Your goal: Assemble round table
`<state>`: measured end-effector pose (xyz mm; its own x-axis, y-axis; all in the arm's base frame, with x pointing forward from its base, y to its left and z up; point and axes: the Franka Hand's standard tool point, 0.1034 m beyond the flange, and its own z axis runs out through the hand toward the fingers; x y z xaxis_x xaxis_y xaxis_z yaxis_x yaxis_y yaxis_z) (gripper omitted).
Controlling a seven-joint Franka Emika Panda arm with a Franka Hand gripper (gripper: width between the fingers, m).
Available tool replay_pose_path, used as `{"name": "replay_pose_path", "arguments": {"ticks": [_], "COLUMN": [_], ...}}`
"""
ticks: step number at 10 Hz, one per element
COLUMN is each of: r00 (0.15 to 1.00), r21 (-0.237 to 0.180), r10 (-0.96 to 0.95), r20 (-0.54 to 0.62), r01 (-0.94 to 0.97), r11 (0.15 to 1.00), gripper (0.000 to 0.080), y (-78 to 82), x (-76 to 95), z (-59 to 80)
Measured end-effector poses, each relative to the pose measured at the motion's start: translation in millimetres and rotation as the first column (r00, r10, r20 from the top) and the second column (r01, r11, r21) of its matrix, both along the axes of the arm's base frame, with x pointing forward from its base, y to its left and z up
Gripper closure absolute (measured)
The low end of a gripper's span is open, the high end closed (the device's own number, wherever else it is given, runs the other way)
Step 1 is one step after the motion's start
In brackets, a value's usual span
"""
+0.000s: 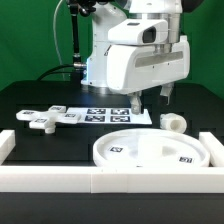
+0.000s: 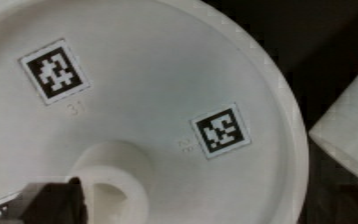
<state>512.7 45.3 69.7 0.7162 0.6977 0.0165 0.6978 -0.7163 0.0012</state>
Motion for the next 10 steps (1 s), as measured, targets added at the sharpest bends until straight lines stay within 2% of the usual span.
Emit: {"name": "replay_pose_path", "arguments": {"ticks": [2, 5, 7, 10], "r00": [1.0, 0.975, 0.886, 0.749], "r21": [0.0, 0.01, 0.005, 0.004], "r10": [-0.011, -0.222, -0.463, -0.661], "r20": [-0.001, -0.007, -0.023, -0.039], "r01": [0.011, 0.222, 0.464, 0.662], "r11": [1.0, 0.975, 0.886, 0.75], "gripper": [0.015, 0.015, 0.015, 0.015], "y": [0.2, 2.3, 17.0, 38.5], "x": [-0.3, -0.8, -8.6, -14.6], "z": [-0.6, -0.9, -5.0, -11.7]}}
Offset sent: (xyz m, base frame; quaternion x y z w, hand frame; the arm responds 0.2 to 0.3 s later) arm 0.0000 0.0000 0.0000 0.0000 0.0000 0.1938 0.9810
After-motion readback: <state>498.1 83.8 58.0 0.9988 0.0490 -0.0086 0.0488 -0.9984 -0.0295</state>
